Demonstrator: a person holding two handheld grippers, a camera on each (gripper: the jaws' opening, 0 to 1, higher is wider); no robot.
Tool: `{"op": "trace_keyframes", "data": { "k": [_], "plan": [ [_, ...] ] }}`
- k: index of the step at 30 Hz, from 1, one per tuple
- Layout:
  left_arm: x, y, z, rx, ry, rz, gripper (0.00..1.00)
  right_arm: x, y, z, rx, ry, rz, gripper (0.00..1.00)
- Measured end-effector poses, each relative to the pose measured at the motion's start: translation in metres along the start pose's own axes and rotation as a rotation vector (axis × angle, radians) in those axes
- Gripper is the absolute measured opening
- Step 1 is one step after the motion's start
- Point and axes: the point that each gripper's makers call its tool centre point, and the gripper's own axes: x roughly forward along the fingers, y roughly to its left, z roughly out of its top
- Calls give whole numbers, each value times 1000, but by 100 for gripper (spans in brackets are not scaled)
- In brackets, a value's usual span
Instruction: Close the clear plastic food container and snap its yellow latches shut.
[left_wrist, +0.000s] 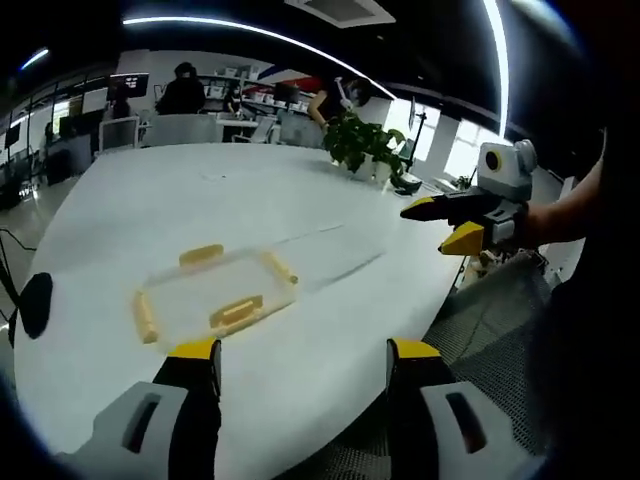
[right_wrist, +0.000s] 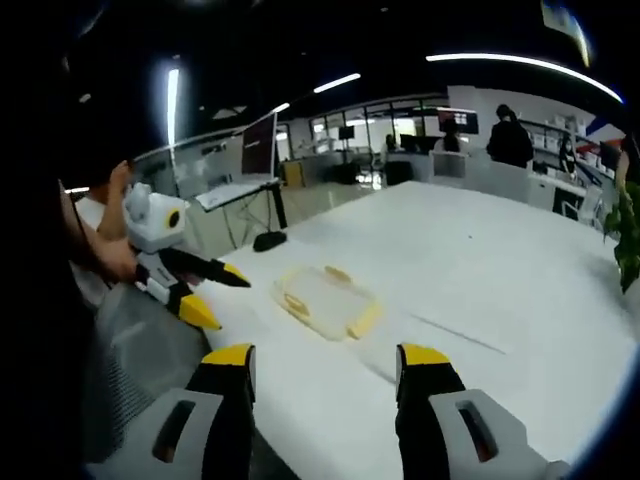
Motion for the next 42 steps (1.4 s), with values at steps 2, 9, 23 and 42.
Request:
{"op": "trace_keyframes", "data": {
  "k": [2,9,23,42],
  "plan": [
    [1,1,-1,-8,9,-4,68,0,0,-1,3,7,3,55],
    [-4,10,-3,14,44,-18,67,6,0,4,-20,15,19,54],
    [-7,33,-1,76,73,-37,66,28,12,11,-62,24,72,53],
    [-4,66,-3,131,134,-48,65,65,-4,10,-206,105,107,51]
  ]
}}
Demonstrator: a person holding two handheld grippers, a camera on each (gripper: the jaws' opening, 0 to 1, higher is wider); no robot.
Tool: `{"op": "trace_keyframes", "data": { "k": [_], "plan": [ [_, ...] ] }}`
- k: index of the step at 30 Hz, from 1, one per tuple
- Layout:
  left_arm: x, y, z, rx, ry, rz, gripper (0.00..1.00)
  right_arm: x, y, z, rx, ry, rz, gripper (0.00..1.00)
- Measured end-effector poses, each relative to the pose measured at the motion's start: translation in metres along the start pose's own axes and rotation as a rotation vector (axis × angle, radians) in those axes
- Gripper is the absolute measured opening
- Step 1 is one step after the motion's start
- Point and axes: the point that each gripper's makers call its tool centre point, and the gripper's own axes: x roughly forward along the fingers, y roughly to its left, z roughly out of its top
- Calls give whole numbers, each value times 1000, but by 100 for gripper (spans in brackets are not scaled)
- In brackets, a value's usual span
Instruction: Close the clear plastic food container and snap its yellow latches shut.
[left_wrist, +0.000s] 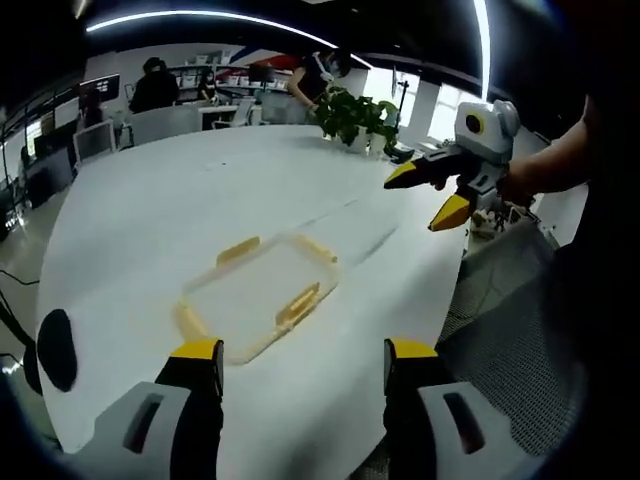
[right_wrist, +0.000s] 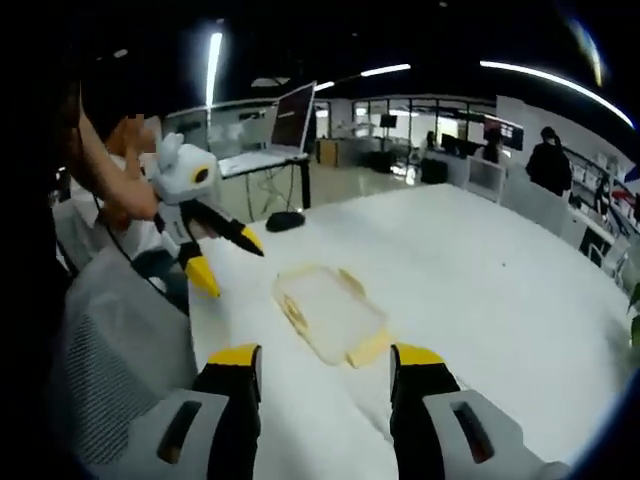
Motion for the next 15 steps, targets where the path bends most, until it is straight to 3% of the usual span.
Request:
{"op": "trace_keyframes", "data": {
  "k": [6,15],
  "plan": [
    [1,13,-2,55,31,-5,64,13,-5,-1,-44,30,25,51],
    [7,30,5,40,38,-13,64,24,-16,1,-46,46,26,50]
  ]
}}
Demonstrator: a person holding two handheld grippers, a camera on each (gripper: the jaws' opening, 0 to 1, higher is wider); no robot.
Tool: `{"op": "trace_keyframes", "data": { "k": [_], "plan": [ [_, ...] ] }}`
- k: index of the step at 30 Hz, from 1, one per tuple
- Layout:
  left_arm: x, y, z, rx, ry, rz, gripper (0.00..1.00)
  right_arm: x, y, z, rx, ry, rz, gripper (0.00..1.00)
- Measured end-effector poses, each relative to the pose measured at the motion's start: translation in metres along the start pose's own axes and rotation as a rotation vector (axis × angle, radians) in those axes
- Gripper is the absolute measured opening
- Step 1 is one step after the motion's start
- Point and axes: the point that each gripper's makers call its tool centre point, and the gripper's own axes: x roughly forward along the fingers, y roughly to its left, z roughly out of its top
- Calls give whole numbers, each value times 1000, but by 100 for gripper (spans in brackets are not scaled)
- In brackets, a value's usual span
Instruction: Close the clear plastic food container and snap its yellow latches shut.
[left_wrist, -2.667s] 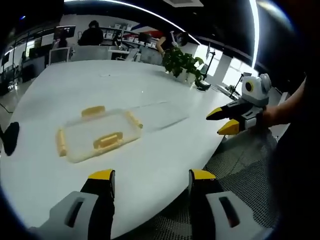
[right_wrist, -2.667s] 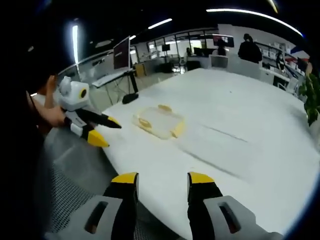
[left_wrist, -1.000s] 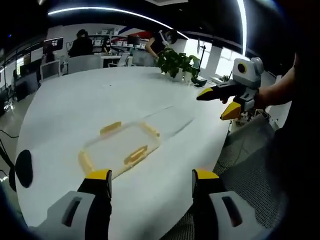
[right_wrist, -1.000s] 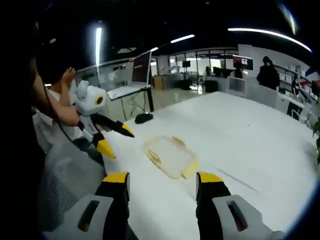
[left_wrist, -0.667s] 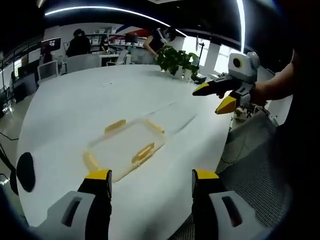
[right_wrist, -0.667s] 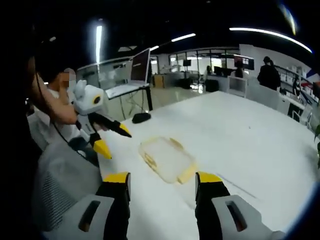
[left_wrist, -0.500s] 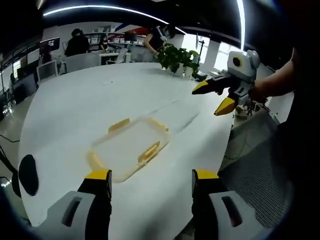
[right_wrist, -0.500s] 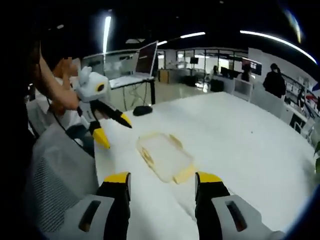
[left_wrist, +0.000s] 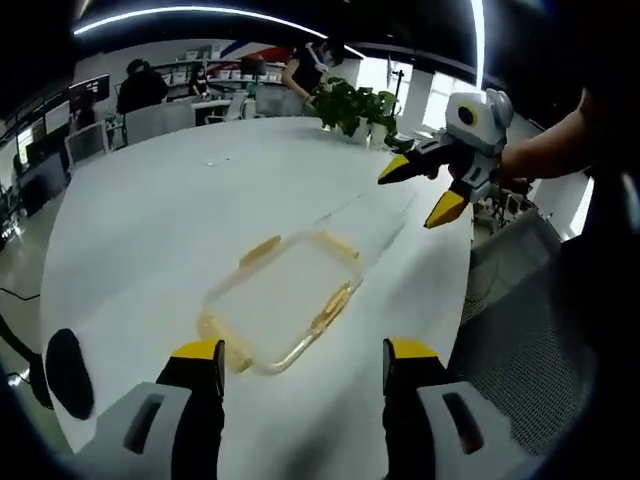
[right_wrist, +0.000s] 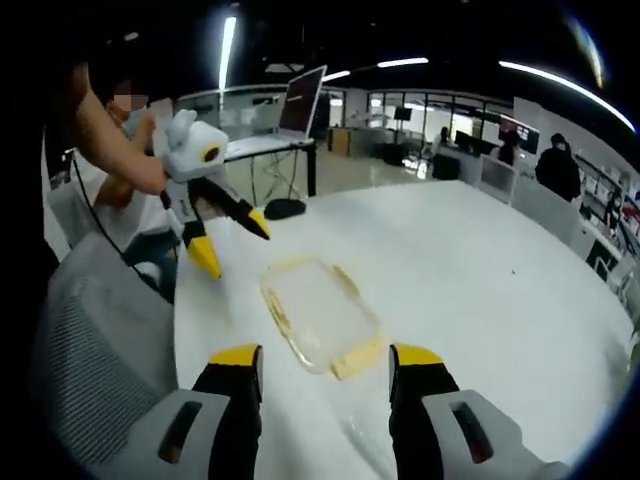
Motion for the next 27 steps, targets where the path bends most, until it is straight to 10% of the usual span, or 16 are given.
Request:
{"op": "trace_keyframes", "data": {
  "k": [27],
  "plan": [
    [17,41,-14,143,159,-55,59,41,-14,-5,-123,136,88,49]
  ]
}}
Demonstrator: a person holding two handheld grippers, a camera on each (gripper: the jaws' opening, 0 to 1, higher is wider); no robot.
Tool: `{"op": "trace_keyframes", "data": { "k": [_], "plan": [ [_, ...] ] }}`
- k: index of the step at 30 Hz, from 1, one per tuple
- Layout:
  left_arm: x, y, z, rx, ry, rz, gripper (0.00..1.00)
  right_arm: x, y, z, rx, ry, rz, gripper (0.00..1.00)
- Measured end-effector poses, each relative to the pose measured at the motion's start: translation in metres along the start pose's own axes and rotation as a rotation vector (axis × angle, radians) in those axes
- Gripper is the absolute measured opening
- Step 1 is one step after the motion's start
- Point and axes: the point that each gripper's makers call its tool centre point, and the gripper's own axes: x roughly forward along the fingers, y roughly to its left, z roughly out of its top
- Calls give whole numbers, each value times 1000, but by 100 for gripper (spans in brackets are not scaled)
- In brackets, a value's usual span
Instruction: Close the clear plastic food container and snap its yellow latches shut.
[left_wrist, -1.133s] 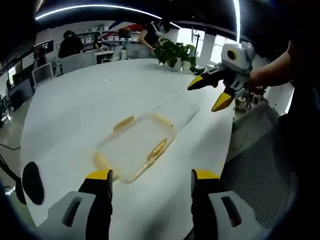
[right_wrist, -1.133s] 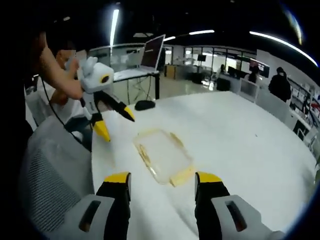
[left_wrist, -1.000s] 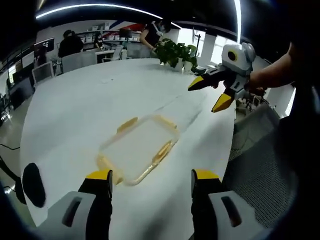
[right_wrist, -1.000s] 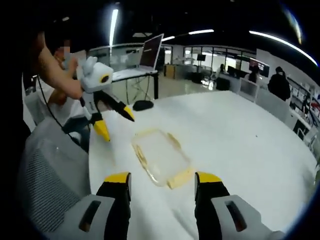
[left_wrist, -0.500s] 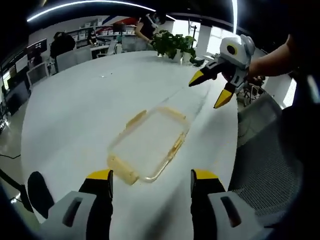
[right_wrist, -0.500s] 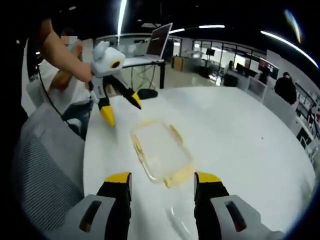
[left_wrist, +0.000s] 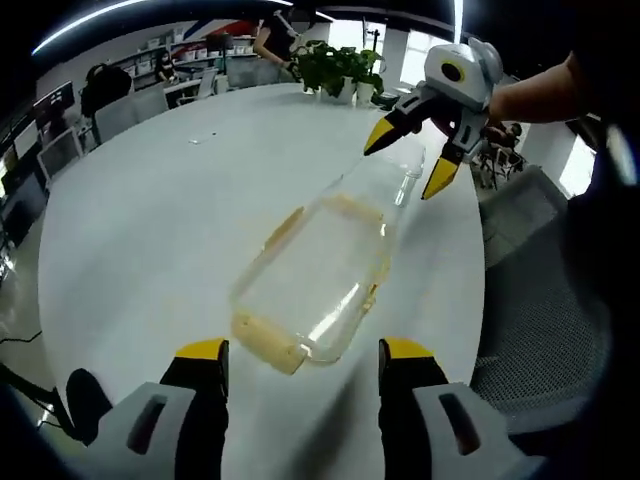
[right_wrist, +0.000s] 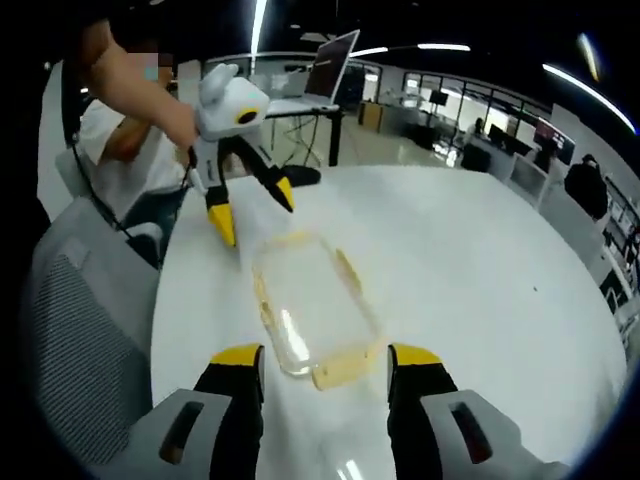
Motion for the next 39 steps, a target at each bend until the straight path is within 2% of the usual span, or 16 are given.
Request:
{"op": "trace_keyframes", "data": {
  "k": [8,12,18,24,27,28,29,33,39],
  "plan": [
    [7,10,-1,53,45,-21,58,8,-10,-6,-40,71,27,49],
    [10,12,-1,128,73,-31,58,15,-14,-9,-47,106,43,47],
    [12,20,-1,165,102,-46,58,23,-14,-16,-127,178,90,47],
    [13,23,0,201,127,-70,58,30,-12,-22,-171,234,137,47],
    [15,26,-2,270,152,-66,59,33,-12,-27,-197,262,147,47],
    [13,27,-5,310,184,-70,58,34,-12,-28,-197,268,152,47],
    [15,27,-6,358,190,-78,57,34,-12,-30,-200,279,158,47],
    [18,27,-4,364,194,-92,57,38,-14,-36,-211,316,169,47],
    [23,24,-6,398,218,-128,52,42,-13,-38,-226,337,186,46]
  ]
}}
